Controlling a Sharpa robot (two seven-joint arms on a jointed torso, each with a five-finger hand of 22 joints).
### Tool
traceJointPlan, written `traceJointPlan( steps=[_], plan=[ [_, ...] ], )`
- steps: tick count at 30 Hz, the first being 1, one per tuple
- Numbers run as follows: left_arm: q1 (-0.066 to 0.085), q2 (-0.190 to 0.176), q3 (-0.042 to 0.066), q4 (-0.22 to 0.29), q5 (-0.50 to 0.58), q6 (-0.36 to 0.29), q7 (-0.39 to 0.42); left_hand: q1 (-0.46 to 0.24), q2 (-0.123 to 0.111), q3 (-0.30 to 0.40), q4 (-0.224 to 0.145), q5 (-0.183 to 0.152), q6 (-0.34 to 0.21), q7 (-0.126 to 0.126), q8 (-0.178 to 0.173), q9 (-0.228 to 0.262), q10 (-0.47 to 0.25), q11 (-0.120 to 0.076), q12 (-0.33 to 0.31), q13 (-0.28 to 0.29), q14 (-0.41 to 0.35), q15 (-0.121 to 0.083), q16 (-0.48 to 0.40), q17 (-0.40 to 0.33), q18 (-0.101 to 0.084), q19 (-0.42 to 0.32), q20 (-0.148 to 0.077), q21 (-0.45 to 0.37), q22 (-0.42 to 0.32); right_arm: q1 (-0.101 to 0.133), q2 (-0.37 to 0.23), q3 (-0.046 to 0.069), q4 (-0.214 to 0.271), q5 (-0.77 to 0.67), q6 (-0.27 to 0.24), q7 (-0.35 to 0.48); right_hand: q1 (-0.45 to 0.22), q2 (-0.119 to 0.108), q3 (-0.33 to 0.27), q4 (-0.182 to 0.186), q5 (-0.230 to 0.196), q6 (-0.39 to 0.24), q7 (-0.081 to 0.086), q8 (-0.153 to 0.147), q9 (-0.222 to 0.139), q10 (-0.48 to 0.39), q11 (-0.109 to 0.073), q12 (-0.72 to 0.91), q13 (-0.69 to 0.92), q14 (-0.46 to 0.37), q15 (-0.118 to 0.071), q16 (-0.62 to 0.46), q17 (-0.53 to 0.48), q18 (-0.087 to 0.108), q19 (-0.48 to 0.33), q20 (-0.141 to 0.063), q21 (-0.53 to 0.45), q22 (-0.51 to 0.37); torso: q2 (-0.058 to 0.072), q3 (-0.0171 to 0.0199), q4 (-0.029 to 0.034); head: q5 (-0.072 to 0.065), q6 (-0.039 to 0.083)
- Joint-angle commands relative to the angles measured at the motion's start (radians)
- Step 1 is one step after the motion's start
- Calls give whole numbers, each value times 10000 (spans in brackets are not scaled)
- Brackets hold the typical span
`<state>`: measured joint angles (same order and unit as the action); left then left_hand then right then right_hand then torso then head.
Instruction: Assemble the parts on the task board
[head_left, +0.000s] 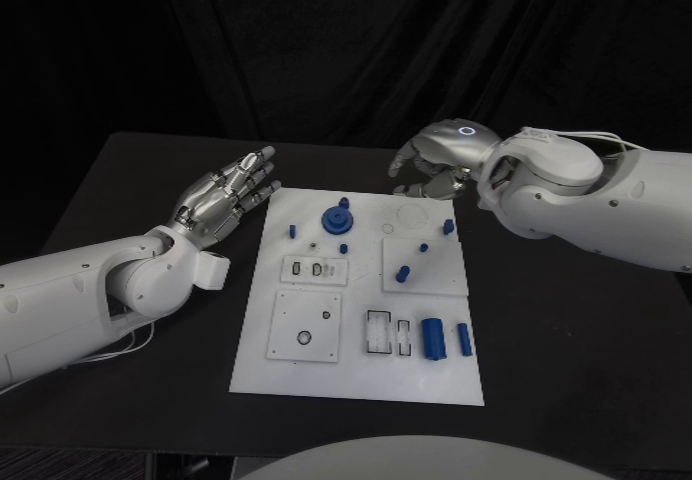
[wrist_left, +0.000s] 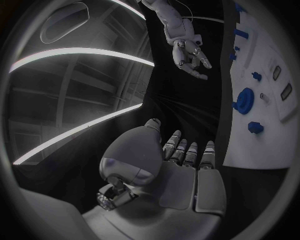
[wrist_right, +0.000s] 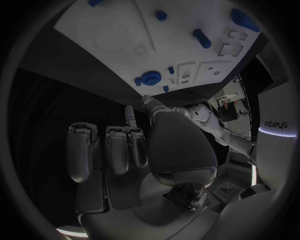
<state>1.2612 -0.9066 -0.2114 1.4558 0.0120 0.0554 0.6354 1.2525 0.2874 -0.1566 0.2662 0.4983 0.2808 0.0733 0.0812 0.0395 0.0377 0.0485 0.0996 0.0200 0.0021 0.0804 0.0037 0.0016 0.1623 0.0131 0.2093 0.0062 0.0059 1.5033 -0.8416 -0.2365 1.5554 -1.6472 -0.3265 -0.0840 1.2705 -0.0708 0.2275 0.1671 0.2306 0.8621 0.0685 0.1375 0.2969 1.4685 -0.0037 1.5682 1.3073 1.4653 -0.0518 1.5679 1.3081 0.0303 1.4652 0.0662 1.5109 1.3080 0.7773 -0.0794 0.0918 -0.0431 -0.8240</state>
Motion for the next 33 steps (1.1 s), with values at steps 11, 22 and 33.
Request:
traceJointPlan(
  steps=[11,22,33],
  plan=[
    [-52,57,9,51,-6,63,94,101,-1,71,-18,63,-9,5,57,8,22,51,-21,15,2,106,-20,-3,198,-11,72,30,6,-668,-2054,-106,329,366,-604,168,25,-125,-200,335,-716,-13,9,-276,-119,1022,-66,26,2635,1055,-59,29,2627,-136,603,-102,40,2407,43,31,11,-388,52],
    [-100,-36,9,101,-6,40,103,115,-2,85,-34,83,-12,4,58,8,24,55,-20,15,4,110,-18,-1,198,-8,75,31,7,-1272,-2477,-117,209,398,-959,246,59,-233,-348,522,-1035,-55,18,-375,-166,1022,-57,26,2635,1055,-49,29,2627,-125,576,-91,3,2393,26,22,20,-357,-17],
    [-137,-10,9,84,-6,70,117,129,-4,98,-52,104,-15,4,58,8,25,56,-19,15,6,114,-17,-1,197,-9,78,31,6,-1540,-2246,-118,-33,401,-717,166,90,-305,-507,788,-1444,-143,31,-489,-213,1022,-42,26,2635,1055,-35,29,2627,-99,505,-78,-90,2359,1,1,-5,-381,-87]
  ],
)
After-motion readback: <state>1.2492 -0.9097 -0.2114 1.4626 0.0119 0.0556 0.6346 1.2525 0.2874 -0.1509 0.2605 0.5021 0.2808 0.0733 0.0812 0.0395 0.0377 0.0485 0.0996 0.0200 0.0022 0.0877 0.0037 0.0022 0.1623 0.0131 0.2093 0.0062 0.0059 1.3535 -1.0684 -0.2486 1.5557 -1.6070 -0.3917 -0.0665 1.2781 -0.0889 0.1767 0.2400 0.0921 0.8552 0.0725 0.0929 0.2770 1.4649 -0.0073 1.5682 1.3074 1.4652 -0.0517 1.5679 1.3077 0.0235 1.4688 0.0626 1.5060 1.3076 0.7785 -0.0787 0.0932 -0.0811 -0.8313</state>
